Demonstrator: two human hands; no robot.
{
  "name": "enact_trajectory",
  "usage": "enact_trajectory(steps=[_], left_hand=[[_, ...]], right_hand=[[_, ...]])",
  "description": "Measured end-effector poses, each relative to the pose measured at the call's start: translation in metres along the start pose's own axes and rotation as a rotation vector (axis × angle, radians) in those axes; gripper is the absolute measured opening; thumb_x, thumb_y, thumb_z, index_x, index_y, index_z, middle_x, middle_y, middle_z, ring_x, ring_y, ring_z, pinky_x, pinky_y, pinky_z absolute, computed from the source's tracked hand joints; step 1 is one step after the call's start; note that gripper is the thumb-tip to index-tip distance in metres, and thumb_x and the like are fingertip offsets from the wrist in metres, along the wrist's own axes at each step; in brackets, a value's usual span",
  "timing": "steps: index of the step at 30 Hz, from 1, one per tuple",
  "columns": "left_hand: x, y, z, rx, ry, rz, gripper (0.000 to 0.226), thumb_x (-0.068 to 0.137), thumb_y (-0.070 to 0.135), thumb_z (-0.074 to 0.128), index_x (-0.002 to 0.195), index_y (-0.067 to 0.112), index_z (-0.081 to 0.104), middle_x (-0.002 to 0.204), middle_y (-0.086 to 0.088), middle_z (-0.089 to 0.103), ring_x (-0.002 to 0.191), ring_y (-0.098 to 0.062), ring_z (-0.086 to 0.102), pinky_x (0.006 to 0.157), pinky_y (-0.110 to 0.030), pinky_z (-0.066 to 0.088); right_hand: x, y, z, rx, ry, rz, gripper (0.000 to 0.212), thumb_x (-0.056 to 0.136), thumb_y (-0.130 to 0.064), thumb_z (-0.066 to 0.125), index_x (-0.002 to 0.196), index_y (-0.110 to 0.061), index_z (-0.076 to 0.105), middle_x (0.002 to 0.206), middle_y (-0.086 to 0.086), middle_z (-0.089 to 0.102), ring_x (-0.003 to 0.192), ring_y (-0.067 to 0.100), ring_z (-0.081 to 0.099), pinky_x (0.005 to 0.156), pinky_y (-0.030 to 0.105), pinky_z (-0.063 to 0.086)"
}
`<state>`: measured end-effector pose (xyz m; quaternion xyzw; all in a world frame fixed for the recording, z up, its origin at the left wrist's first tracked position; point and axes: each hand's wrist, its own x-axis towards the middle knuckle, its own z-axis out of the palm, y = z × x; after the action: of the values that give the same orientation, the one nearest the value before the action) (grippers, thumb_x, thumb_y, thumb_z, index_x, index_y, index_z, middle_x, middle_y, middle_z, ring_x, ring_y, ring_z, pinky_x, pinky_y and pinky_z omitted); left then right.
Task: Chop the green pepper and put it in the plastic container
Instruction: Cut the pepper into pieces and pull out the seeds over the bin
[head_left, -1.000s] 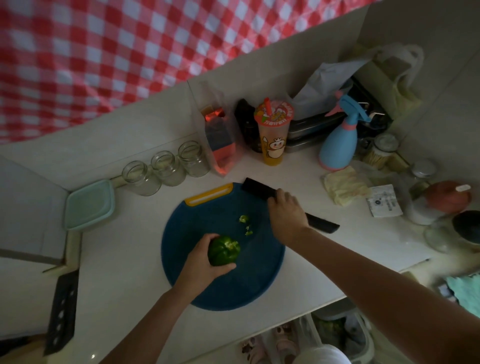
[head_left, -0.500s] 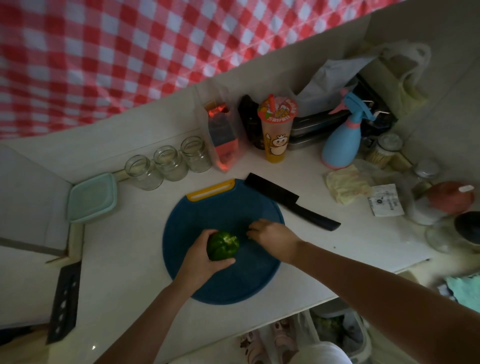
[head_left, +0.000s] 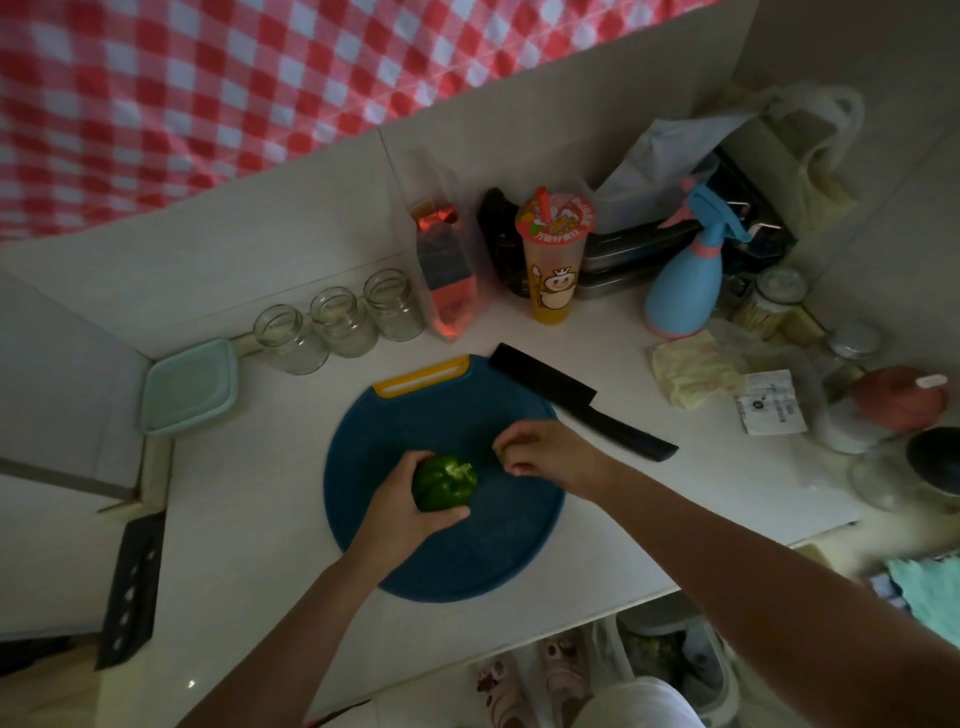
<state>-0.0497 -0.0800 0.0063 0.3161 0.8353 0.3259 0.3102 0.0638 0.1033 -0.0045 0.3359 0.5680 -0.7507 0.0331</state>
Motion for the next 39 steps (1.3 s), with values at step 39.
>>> enact_trajectory(steps=[39], left_hand=[[0.020,0.092,0.098,0.281,-0.179,0.734,0.055,0.064,0.027,0.084,0.110,0.011,0.059,0.106,-0.003,0.059,0.099,-0.019,0.050,0.083,-0.035,0.049]], right_hand=[[-0.114,0.007,-0.067,-0.270,0.501,0.216,0.009,0.074,-0.014,0.069,0.068,-0.007,0.069,0.059,-0.002,0.063,0.054,0.005,0.055,0.059,0.016,0.047]])
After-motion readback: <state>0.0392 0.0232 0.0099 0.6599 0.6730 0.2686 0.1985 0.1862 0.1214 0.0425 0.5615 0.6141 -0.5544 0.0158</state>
